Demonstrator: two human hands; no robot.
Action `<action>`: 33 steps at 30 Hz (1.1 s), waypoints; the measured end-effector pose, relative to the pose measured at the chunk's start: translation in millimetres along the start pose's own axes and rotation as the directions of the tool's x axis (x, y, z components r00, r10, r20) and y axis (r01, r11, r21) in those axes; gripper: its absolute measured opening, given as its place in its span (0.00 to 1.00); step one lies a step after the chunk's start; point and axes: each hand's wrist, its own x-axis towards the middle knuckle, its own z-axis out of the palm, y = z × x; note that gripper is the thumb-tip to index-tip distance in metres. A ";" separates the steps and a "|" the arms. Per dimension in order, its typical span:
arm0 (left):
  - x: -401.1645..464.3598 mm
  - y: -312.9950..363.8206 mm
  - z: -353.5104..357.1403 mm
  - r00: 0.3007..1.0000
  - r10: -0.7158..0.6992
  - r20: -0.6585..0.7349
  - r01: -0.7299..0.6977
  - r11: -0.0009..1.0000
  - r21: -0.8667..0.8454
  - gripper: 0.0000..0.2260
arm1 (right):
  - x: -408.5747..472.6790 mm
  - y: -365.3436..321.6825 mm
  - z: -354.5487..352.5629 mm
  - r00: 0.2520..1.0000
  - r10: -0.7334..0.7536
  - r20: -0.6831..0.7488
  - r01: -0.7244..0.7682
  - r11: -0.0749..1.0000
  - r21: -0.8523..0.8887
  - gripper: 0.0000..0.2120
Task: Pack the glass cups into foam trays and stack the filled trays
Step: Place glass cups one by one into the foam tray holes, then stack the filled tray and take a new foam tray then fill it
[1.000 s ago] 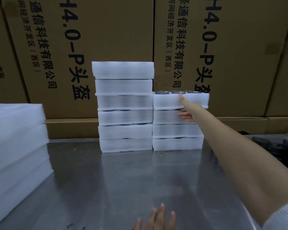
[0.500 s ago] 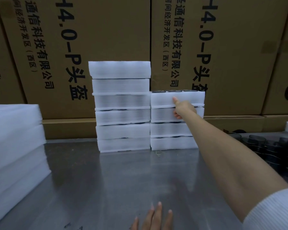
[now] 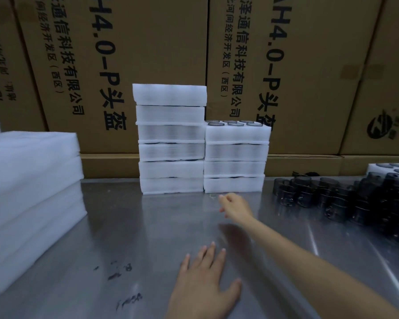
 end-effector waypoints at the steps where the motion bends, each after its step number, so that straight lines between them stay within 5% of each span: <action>1: -0.2 -0.2 -0.2 1.000 -0.012 0.019 0.012 1.000 0.020 0.32 | -17.4 2.3 4.8 1.000 -0.004 0.004 0.004 0.999 0.033 0.13; 5: -5.8 7.1 -6.7 1.000 0.000 -0.009 0.000 1.000 0.009 0.27 | -87.7 0.3 16.0 0.999 -0.048 -0.003 0.048 0.996 0.072 0.13; 11: -32.4 25.8 -14.4 0.988 -0.094 -0.124 0.109 0.987 0.119 0.21 | -168.2 -4.7 17.1 0.995 -0.095 0.002 0.094 0.984 -0.152 0.14; 19: -77.7 19.8 -9.4 0.981 0.000 -0.193 0.019 0.995 0.097 0.20 | -225.0 -15.4 11.7 0.983 -0.181 0.006 0.171 0.914 -0.369 0.17; 25: -85.9 -0.5 -60.3 0.957 0.278 -0.080 -0.200 0.837 0.509 0.14 | -246.7 -8.8 10.4 0.967 -0.254 0.002 0.229 0.868 -0.440 0.13; 29: -73.8 -63.8 -138.6 0.945 0.106 -0.308 0.122 0.763 0.635 0.18 | -246.2 -6.5 9.8 0.961 -0.276 0.005 0.250 0.862 -0.441 0.12; 33: -75.9 -120.5 -217.4 0.798 -0.311 -0.515 0.590 0.573 0.568 0.33 | -244.3 -5.2 10.2 0.960 -0.278 0.002 0.253 0.868 -0.428 0.12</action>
